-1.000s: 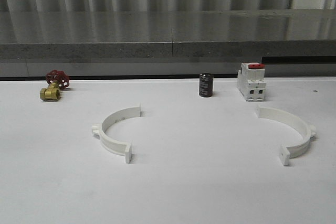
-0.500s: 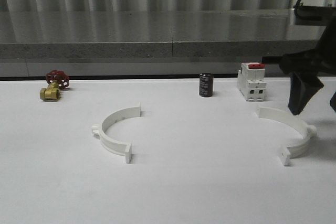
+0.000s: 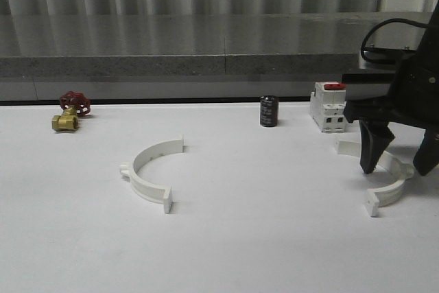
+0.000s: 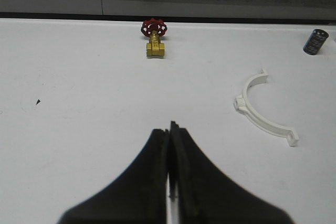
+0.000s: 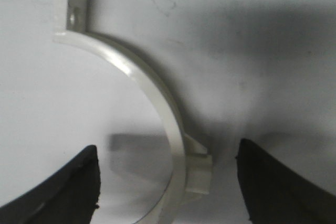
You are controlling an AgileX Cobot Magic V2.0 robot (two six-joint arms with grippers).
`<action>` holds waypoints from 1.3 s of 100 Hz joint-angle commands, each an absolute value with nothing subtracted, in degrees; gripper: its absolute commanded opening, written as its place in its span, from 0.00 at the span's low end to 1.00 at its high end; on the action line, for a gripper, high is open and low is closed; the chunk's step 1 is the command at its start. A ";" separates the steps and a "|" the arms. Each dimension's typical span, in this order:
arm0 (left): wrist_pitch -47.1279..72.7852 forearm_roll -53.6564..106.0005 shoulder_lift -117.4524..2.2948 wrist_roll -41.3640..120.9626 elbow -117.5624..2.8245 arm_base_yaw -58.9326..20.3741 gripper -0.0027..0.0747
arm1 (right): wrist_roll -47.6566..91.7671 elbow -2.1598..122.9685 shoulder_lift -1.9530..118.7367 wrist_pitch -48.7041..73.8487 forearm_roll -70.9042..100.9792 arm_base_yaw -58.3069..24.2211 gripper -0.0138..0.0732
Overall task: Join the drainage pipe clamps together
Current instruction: 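Lower the right gripper onto the other white clamp half's tab, then carry the clamp half with the right gripper toward the first half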
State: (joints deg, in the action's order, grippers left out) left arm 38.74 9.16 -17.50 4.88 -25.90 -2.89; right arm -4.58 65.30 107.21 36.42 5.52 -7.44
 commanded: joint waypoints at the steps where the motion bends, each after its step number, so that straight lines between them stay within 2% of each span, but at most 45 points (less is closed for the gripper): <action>1: 34.97 9.98 -17.90 4.98 -27.33 -2.65 0.01 | -6.31 66.99 104.62 36.34 5.90 -7.46 0.78; 13: 34.97 9.98 -17.90 4.98 -27.33 -2.65 0.01 | -7.54 66.99 104.62 37.00 5.90 -7.46 0.74; 28: 34.97 9.98 -17.90 4.98 -27.33 -2.65 0.01 | -8.93 66.99 104.62 37.00 5.90 -7.46 0.57; 46: 34.97 9.98 -17.90 4.98 -27.33 -2.65 0.01 | -8.99 66.99 104.62 37.45 6.15 -7.46 0.45; 63: 34.97 9.98 -17.90 4.98 -27.33 -2.65 0.01 | -9.05 66.99 104.62 38.32 6.87 -7.46 0.26; 111: 34.97 9.98 -17.90 4.98 -27.33 -2.65 0.01 | -9.00 67.79 104.62 38.49 9.23 -7.53 0.26; 130: 34.97 9.98 -17.90 4.98 -27.33 -2.65 0.01 | -11.77 73.69 104.62 42.32 10.30 -12.18 0.26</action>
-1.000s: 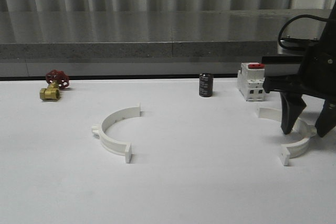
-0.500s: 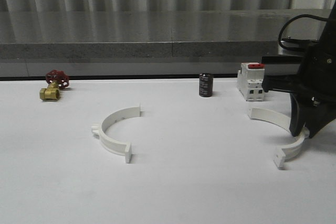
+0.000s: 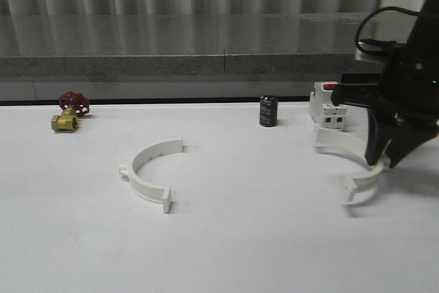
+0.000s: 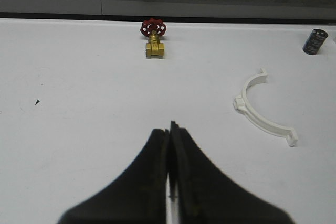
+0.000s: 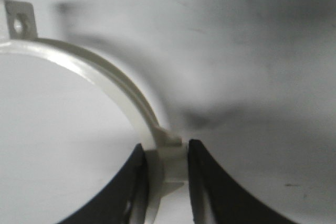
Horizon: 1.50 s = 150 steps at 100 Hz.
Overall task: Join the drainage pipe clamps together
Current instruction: 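Carry the clamp half with the right gripper toward the first half, then press the held half against the first half to close the ring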
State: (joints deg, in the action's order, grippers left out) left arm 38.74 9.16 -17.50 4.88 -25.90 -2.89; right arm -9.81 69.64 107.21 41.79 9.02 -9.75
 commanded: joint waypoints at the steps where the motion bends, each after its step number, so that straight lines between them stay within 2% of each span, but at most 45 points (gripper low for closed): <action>1: 34.97 9.98 -17.90 4.98 -27.33 -2.65 0.01 | -12.32 74.18 104.62 42.38 10.20 -12.71 0.26; 32: 34.97 9.98 -17.90 4.98 -27.33 -2.65 0.01 | -31.57 84.40 108.50 44.92 -2.66 -24.60 0.26; 57: 34.97 9.98 -17.90 4.98 -27.33 -2.65 0.01 | -35.01 92.83 115.39 48.30 -3.22 -30.36 0.26; 108: 34.97 9.98 -17.90 4.98 -27.33 -2.65 0.01 | -39.50 96.13 119.87 48.25 -3.16 -34.83 0.26; 150: 34.97 9.98 -17.90 4.98 -27.33 -2.65 0.01 | -41.95 96.13 120.62 47.69 -2.90 -35.34 0.26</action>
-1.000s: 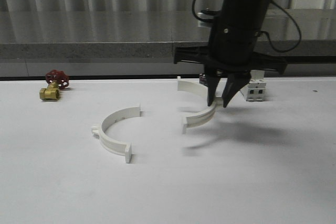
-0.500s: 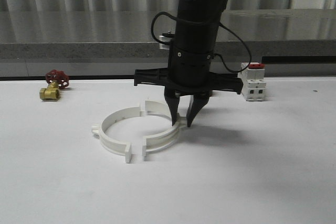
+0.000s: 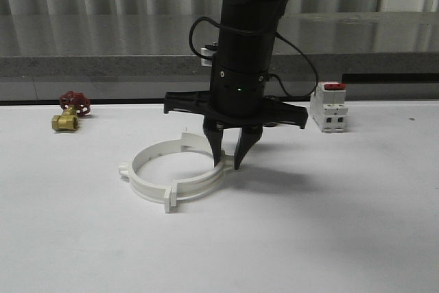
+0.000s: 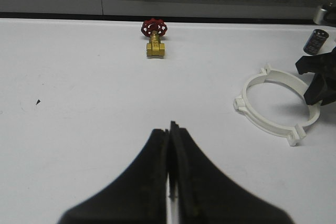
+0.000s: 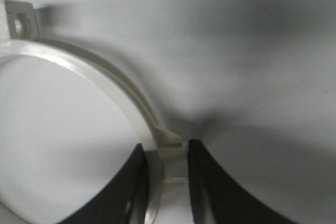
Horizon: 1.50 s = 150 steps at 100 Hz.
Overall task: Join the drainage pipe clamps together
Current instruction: 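Press the held half against the first half to close the ring, then open the right gripper and lift it away from the ring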
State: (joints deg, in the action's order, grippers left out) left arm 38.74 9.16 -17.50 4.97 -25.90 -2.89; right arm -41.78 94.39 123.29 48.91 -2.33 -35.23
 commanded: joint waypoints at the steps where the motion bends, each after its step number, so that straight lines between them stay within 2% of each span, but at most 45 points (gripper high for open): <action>1: 34.97 9.98 -17.90 4.98 -27.33 -2.65 0.01 | -41.95 96.13 120.61 47.69 -2.90 -35.34 0.26; 13: 34.97 9.98 -17.90 4.98 -27.33 -2.65 0.01 | -41.97 96.13 120.91 47.28 -1.57 -35.34 0.27; 20: 34.97 9.98 -17.90 4.98 -27.33 -2.65 0.01 | -42.02 96.13 120.95 46.51 -0.62 -35.34 0.33; 27: 34.97 9.98 -17.90 4.98 -27.33 -2.65 0.01 | -42.02 96.13 120.95 45.70 0.00 -35.34 0.43; 42: 34.97 9.98 -17.90 4.98 -27.33 -2.65 0.01 | -42.02 96.13 120.95 45.46 0.00 -35.34 0.74; 51: 34.97 9.98 -17.90 4.98 -27.33 -2.65 0.01 | -42.02 96.13 120.95 45.75 0.00 -35.34 0.83; 75: 34.97 9.98 -17.90 4.98 -27.33 -2.65 0.01 | -41.06 97.57 120.85 47.84 0.00 -35.34 0.83; 110: 34.97 9.98 -17.90 4.98 -27.33 -2.65 0.01 | -25.71 108.17 116.56 56.56 0.00 -35.12 0.83; 135: 34.97 9.98 -17.90 4.98 -27.33 -2.65 0.01 | -19.56 108.39 109.16 56.61 -2.68 -31.16 0.83; 150: 34.97 9.98 -17.90 4.98 -27.33 -2.65 0.01 | -16.49 108.39 105.32 61.16 -5.57 -27.87 0.83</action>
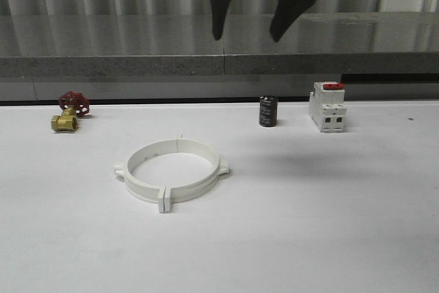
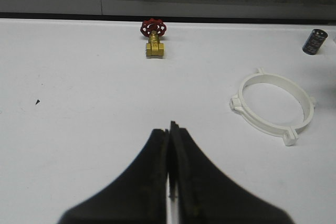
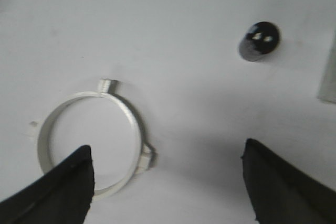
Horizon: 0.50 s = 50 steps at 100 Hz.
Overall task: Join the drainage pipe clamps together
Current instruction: 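Open the right gripper and lift it away from the ring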
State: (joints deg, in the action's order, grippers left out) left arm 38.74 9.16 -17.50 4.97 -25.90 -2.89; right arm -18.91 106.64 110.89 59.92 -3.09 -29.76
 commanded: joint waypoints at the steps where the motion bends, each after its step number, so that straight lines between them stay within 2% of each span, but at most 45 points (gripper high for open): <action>1: 34.97 9.98 -17.90 4.98 -27.33 -2.65 0.01 | -16.31 108.39 105.13 61.41 -5.68 -27.70 0.83; 29: 34.97 9.98 -17.90 4.98 -27.33 -2.65 0.01 | -11.07 107.74 99.03 66.96 -7.97 -19.80 0.83; 50: 34.97 9.98 -17.90 4.98 -27.33 -2.65 0.01 | -10.09 99.85 91.45 65.51 -8.02 -13.39 0.83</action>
State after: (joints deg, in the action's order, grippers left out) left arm 38.74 9.16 -17.50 4.97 -25.90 -2.89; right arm -11.02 101.75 97.56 67.98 -6.79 -15.70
